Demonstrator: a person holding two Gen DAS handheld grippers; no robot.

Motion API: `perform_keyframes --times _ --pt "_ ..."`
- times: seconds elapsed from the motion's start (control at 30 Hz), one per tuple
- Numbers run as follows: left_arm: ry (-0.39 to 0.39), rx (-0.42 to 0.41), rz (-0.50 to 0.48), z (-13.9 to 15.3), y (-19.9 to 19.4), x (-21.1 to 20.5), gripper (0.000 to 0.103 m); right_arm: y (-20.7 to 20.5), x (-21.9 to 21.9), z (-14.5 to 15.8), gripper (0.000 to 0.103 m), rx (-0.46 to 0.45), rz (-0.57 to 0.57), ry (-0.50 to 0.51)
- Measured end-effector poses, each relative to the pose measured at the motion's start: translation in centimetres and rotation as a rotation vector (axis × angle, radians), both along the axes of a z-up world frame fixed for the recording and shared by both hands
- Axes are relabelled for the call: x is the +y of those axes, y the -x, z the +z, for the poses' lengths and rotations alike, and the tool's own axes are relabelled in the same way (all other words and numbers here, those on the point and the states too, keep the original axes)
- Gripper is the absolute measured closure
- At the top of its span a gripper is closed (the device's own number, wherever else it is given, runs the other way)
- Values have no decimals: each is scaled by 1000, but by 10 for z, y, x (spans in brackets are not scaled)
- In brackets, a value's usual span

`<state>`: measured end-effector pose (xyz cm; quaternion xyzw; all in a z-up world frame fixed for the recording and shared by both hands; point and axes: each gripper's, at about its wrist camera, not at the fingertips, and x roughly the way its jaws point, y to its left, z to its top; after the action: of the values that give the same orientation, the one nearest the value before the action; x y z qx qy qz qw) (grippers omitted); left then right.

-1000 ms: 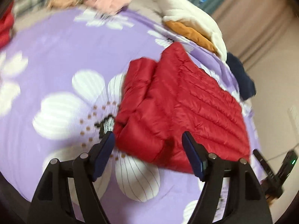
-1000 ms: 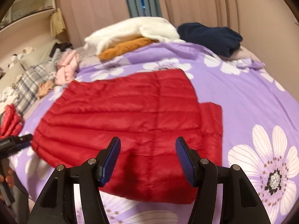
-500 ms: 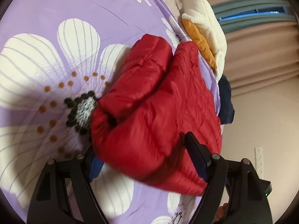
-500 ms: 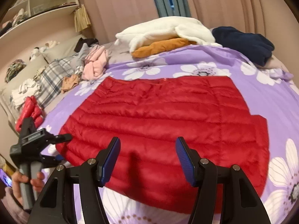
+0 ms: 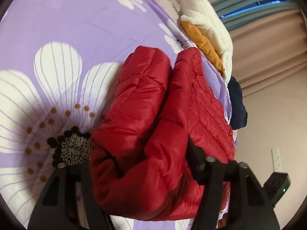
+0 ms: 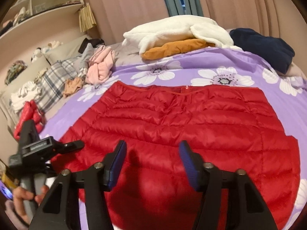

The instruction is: Fold large clothes

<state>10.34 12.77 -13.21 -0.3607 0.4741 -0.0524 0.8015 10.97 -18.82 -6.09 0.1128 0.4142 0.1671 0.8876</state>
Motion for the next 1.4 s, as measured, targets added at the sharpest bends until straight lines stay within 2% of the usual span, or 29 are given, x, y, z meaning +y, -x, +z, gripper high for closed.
perform_keyframes --times 0.07,0.1,0.23,0.43,0.7,1.1,1.23,1.4 --pt "-49 -29 -27 9 -3 -6 58 -3 4 -7 76 12 -9 38" --pt "-71 -42 -40 13 -4 -10 62 -5 4 -10 79 18 -16 43" --pt "-186 -98 -100 32 -6 -27 66 -11 1 -22 84 52 -35 32" --pt "-328 -202 -187 61 -1 -55 66 -13 -2 -32 85 84 -39 7" --pt "-449 -307 -307 88 5 -99 66 -14 -4 -41 85 106 -45 -44" --pt "-578 -346 -413 103 7 -146 66 -15 -14 -47 86 135 -52 -143" --pt "-603 -362 -431 108 9 -154 66 -11 -25 -33 86 149 -69 -192" --pt "-624 -362 -443 110 10 -161 66 10 -41 -9 86 80 -53 -192"
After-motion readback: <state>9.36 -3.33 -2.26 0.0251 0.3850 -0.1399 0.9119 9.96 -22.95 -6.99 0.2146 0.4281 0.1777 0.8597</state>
